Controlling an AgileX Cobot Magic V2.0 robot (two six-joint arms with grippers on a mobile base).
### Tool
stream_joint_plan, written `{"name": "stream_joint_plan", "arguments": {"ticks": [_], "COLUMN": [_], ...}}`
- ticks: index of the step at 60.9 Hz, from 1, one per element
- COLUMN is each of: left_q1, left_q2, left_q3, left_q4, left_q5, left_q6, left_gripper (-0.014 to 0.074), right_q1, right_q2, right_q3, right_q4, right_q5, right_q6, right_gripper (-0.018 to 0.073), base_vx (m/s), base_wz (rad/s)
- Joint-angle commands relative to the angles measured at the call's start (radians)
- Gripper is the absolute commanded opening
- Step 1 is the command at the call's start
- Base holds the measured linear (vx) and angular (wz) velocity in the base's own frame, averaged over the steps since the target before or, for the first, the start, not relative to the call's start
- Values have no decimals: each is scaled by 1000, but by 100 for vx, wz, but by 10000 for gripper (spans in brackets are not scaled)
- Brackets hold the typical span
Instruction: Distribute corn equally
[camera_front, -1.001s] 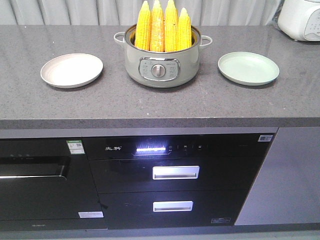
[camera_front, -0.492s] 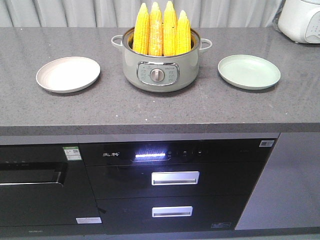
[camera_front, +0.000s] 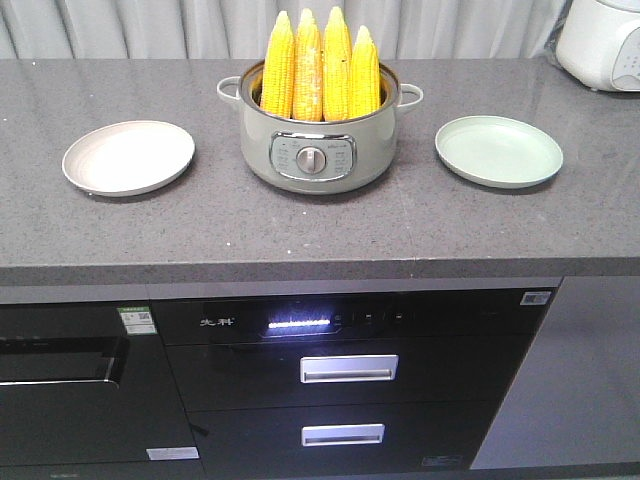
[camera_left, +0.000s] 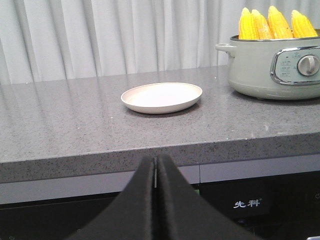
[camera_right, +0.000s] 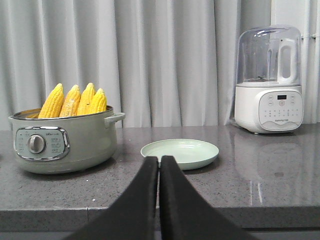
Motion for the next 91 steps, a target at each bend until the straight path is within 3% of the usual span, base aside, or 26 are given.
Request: {"name": "stream_joint_plan", "arguments": {"ticks": [1, 91], "left_q1": [1, 1], "left_q2": [-17, -17], "left_q3": [3, 3], "left_q4": [-1, -1], "left_q5": [-75, -75], "left_q6": [-8, -8], "left_gripper": [-7, -7], "right_q1": [-6, -6], "right_q2": [-4, -4], "right_q3": [7, 7], "right_q4": [-11, -11], "right_q5": [-68, -70], "right_q6": [-6, -6], "right_gripper": [-1, -1], "base_vx": [5, 6], "base_wz": [-1, -2]}}
